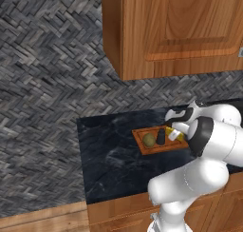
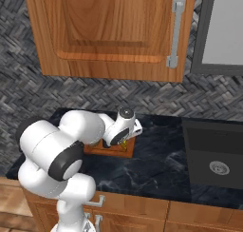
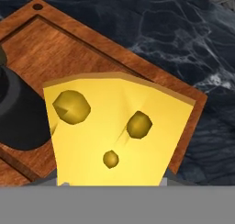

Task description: Retrieve the reheated potato from the microwave, then place the potato, cheese, and condiment on the cutting board.

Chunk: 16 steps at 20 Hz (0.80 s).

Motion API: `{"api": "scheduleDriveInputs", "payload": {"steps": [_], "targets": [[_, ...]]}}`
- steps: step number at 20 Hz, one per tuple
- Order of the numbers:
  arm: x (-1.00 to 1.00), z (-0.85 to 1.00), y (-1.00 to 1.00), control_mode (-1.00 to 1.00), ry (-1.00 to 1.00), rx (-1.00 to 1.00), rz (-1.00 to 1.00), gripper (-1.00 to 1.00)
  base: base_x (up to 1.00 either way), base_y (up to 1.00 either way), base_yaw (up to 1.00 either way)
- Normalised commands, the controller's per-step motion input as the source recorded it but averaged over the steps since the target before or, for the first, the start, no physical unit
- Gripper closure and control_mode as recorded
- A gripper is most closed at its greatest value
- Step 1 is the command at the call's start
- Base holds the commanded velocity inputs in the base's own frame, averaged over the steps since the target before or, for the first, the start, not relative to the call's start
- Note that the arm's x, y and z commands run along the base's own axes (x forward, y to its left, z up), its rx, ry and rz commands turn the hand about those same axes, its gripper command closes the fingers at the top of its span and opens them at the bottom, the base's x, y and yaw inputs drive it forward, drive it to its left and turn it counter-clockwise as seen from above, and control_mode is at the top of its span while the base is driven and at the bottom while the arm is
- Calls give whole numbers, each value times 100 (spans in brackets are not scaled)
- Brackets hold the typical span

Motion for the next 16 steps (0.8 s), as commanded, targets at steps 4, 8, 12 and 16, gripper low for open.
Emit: {"api": "scheduleDriveInputs", "payload": {"steps": [4, 8, 12, 16], "targets": [[5, -9, 0, -100, 0, 0, 0, 100, 0, 0, 0], [5, -8, 1, -100, 0, 0, 0, 100, 0, 0, 0], [6, -8, 0, -100, 0, 0, 0, 100, 0, 0, 0], [12, -5, 0, -100, 0, 0, 0, 100, 0, 0, 0]]}}
